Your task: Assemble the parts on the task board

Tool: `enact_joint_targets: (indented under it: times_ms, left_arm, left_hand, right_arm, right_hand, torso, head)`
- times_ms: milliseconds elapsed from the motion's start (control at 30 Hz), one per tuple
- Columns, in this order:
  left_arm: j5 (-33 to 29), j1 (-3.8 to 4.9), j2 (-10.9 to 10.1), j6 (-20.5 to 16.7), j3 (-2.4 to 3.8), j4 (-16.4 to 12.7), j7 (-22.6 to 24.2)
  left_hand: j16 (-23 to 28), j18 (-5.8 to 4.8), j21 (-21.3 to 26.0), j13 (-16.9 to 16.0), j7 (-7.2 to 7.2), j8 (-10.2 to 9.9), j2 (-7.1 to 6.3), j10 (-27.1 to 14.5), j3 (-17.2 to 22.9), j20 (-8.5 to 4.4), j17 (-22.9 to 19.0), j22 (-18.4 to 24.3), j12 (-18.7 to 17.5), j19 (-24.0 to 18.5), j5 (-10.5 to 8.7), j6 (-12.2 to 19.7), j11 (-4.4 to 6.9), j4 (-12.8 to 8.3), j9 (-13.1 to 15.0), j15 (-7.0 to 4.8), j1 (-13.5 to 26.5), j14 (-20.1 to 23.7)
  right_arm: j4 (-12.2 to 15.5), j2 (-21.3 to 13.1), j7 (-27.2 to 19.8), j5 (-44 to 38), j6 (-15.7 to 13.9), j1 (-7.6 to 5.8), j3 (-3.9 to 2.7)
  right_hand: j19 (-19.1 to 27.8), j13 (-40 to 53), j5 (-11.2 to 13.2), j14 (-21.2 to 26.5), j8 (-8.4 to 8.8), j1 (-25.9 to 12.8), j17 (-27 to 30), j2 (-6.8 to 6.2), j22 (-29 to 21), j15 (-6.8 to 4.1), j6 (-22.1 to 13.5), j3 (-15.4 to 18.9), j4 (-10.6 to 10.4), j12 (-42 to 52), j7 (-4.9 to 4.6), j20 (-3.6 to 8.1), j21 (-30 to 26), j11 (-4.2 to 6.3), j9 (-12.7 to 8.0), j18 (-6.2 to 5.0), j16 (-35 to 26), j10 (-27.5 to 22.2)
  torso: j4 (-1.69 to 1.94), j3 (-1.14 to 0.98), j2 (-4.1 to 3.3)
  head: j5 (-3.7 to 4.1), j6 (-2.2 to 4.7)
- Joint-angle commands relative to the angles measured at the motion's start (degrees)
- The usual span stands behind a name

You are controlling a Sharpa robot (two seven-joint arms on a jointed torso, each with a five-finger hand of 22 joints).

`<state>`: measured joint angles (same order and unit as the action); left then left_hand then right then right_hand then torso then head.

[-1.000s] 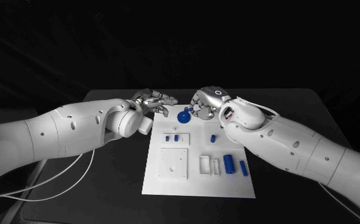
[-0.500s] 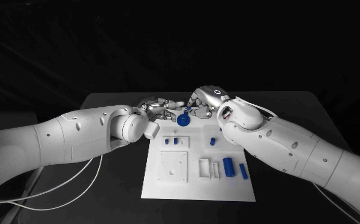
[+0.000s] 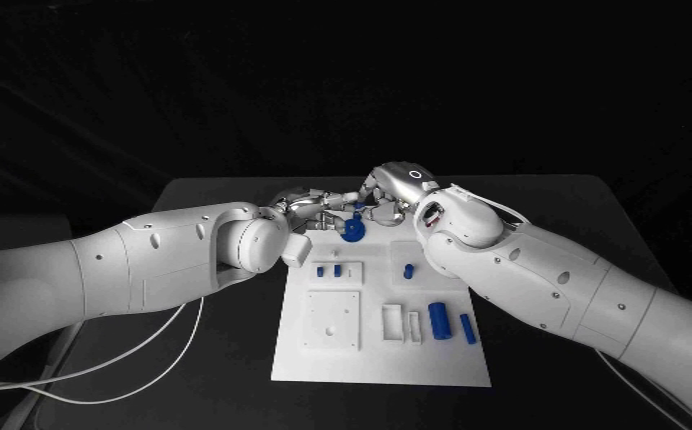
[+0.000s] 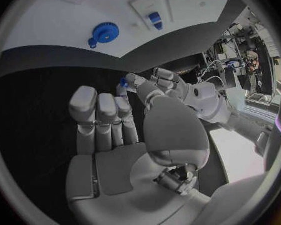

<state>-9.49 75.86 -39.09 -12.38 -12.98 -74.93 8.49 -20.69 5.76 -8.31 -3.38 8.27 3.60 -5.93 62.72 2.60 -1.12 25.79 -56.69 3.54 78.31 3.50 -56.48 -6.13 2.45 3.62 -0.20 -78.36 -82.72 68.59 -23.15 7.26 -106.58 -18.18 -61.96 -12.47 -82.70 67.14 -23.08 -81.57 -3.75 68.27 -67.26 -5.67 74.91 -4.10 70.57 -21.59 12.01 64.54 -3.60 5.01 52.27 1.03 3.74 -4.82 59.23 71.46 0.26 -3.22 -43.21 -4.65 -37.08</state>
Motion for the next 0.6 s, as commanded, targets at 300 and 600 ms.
enact_joint_targets:
  times_ms: [300,600]
  left_arm:
    - [-0.4,0.01,0.0,-1.0,0.05,0.4,0.3]
    - [0.0,0.02,-0.1,-1.1,0.05,0.4,0.2]
  left_hand:
    - [0.5,1.32,-0.7,0.0,0.21,0.1,0.87,0.1,-0.2,0.5,0.0,0.9,-0.1,-0.8,0.0,-0.2,-0.02,-1.5,0.1,0.58,-0.4,0.4]
    - [0.5,1.29,-0.9,0.0,0.2,0.2,1.04,0.2,-0.4,0.49,0.0,1.2,-0.1,-0.9,0.0,-0.2,0.01,-1.7,0.1,0.58,-0.3,0.5]
  right_arm:
    - [0.4,0.0,0.2,-0.1,-0.1,0.3,-0.64]
    - [0.4,-0.1,0.3,-0.1,0.0,0.32,-0.73]
  right_hand:
    - [-0.1,0.0,0.2,-0.1,0.2,0.3,-0.1,-0.35,6.2,-0.44,-0.2,-0.1,-0.3,-0.2,-0.07,0.48,0.4,0.29,0.0,0.44,-0.4,0.0]
    - [-0.2,0.0,0.2,-0.1,0.19,0.3,-0.2,-0.4,6.2,-0.48,-0.2,-0.1,-0.4,-0.3,-0.06,0.53,0.4,0.3,0.0,0.48,-0.4,0.0]
  torso:
    - [0.04,-0.01,-0.01]
    - [0.01,0.0,0.0]
  head:
    - [0.0,-0.03]
    - [0.04,-0.09]
